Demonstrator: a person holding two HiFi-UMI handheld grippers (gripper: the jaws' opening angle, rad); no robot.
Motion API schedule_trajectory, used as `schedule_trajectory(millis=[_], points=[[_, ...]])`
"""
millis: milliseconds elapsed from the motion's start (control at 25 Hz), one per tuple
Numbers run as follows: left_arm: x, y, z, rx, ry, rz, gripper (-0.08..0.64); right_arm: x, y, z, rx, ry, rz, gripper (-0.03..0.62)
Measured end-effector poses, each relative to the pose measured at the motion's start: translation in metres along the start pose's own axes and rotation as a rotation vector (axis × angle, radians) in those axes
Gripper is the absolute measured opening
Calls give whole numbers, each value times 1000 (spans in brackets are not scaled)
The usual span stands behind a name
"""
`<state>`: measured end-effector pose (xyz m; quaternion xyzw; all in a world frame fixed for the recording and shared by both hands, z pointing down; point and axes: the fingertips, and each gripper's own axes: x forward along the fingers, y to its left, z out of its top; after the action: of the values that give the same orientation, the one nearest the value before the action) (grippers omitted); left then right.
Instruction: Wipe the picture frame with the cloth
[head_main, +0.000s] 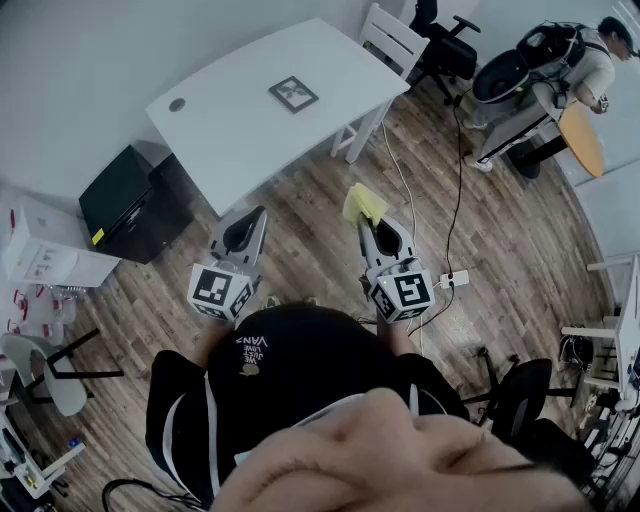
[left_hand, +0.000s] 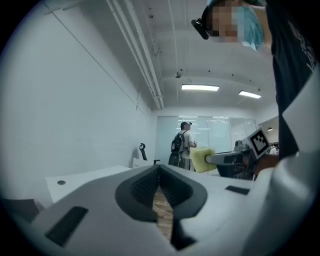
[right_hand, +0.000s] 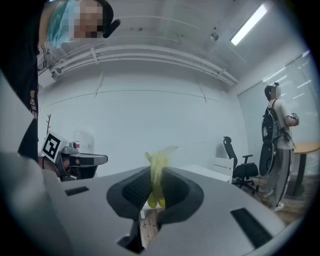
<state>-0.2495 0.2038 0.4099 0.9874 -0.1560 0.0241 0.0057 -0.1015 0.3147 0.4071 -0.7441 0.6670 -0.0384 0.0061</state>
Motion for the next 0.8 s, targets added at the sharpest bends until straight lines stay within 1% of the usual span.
schedule_trajectory(millis=[200,400,800], points=[[8,-7,-1,-10,-1,14,17,-3,-13,-2,36,-3,19,44],[17,-15,-7,-24,4,29,15,-7,-27,-8,52,8,31,44],[34,-44,-22,-38,26,73,17,-15,-57,-25,65,39,85,44]])
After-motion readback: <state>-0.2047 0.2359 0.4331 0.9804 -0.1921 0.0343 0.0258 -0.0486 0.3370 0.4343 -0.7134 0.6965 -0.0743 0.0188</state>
